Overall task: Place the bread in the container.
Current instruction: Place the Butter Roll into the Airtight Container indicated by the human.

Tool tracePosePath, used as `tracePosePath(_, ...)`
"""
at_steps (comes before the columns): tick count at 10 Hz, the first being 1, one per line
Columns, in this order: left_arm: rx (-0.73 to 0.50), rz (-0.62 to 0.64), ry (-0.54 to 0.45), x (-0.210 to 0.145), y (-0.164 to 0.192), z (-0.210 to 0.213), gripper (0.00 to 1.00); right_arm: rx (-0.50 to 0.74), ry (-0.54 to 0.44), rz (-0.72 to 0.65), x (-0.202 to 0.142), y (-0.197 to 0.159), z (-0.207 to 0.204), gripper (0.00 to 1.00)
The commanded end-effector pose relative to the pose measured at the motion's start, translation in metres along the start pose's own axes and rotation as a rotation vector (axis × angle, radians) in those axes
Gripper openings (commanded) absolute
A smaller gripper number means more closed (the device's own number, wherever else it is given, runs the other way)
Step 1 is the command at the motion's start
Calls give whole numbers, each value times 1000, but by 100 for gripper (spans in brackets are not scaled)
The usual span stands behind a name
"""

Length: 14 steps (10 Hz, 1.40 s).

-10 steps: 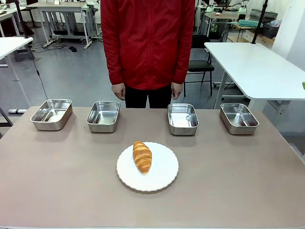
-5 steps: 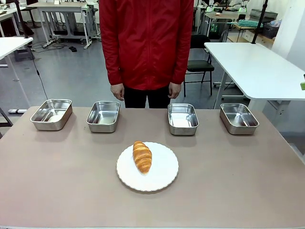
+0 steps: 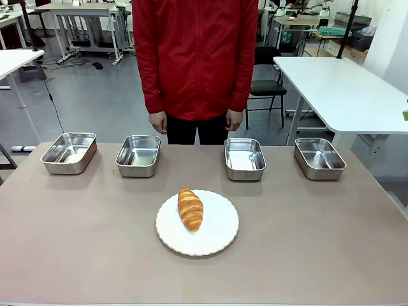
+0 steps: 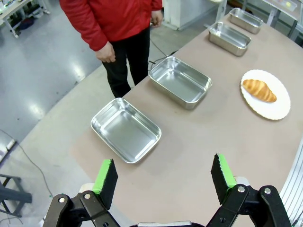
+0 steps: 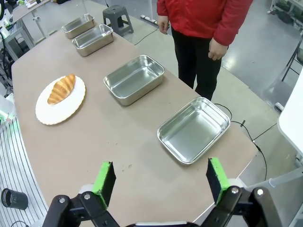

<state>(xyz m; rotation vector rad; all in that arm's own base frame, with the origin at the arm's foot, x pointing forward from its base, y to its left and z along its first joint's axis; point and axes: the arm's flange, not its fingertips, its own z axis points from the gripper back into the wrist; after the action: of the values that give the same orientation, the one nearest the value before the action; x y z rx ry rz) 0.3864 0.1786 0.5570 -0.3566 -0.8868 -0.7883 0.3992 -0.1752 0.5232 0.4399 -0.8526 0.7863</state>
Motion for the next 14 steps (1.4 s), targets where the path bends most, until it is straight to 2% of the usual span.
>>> tracePosePath(1,1,2,-4,-1,0,1,100,2,-15,3,-1,0,-1,100)
tracePosePath(14,1,2,-4,-1,0,1,100,2,-15,3,-1,0,-1,100)
